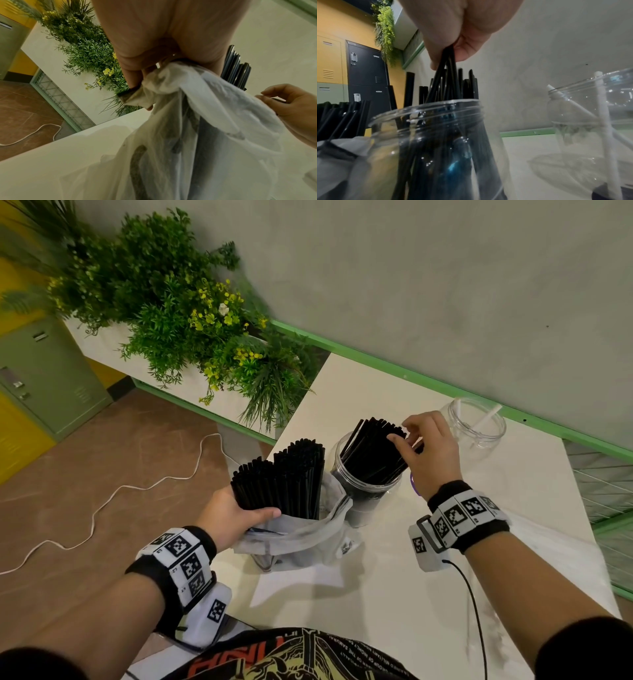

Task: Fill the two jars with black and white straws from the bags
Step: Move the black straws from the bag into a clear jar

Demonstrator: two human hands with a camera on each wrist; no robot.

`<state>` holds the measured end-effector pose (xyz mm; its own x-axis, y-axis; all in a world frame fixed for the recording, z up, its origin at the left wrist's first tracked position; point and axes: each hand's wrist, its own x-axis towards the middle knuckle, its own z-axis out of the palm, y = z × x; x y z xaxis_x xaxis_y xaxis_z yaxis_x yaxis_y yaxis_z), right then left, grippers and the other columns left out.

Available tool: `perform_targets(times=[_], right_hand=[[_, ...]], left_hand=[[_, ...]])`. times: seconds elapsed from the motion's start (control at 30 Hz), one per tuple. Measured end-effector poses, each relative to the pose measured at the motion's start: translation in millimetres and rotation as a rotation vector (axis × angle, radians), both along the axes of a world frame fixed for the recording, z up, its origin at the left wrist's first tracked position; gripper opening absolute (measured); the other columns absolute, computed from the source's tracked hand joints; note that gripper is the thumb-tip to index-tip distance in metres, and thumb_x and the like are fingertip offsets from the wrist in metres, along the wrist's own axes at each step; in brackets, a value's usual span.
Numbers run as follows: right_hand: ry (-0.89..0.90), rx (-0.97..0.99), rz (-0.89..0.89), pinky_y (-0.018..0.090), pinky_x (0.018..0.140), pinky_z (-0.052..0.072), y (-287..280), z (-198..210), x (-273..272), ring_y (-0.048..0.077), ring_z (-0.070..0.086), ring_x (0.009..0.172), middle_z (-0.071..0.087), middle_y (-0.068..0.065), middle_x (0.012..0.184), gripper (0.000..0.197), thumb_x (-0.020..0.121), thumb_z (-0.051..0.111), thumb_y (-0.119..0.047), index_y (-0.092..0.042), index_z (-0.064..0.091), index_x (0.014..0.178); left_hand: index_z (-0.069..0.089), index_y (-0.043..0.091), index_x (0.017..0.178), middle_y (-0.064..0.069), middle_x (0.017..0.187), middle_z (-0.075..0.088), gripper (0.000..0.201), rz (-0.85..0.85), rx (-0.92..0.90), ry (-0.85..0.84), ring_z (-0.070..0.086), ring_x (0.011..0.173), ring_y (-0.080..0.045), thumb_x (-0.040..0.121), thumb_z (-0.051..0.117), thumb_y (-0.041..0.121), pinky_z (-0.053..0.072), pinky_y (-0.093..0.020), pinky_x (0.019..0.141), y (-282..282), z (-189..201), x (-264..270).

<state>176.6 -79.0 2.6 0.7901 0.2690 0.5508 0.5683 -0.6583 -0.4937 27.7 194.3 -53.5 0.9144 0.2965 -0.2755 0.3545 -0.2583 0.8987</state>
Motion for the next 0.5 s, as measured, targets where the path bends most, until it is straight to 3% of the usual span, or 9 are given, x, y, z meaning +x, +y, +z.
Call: perform_targets(times=[0.17,0.3,0.4,0.5], right_hand=[[0.135,-0.044,-0.083,0.011,0.060,0.035,-0.4,4.4,1.1,0.016,0.046,0.064,0.053,0.001,0.069,0.022,0.088,0.067,-0.029,-0.010,0.060,0.081],[0.234,0.034,-0.070,0.009,0.060,0.036,0.3,5.8,7.2,0.010,0.047,0.066,0.055,0.003,0.072,0.020,0.085,0.071,-0.025,-0.010,0.060,0.080],[0.224,0.150,-0.096,0.012,0.065,0.044,-3.5,3.3,5.7,0.010,0.053,0.072,0.059,0.003,0.080,0.018,0.080,0.076,-0.019,-0.012,0.061,0.085],[0.239,0.276,-0.141,0.012,0.070,0.048,-6.8,-5.0,-1.0,0.002,0.057,0.077,0.063,0.004,0.089,0.015,0.082,0.073,-0.010,-0.013,0.061,0.089]], left_hand=[[0.051,0.036,0.085,0.016,0.089,0.059,0.040,-0.008,0.005,-0.004,0.052,0.081,0.006,0.070,0.084,0.018,0.040,-0.010,0.066,0.7,-0.6,-0.4],[0.053,0.036,0.087,0.015,0.091,0.061,0.041,-0.012,0.007,-0.007,0.056,0.084,0.001,0.069,0.084,0.018,0.045,-0.017,0.074,0.8,-1.1,0.2],[0.053,0.034,0.086,0.015,0.089,0.061,0.040,-0.004,0.001,-0.009,0.054,0.082,0.005,0.069,0.084,0.016,0.043,-0.013,0.069,0.7,-1.1,-0.2],[0.055,0.031,0.088,0.012,0.092,0.063,0.039,0.014,-0.020,-0.008,0.057,0.084,-0.001,0.068,0.084,0.016,0.043,-0.017,0.070,1.3,-4.2,-0.2]])
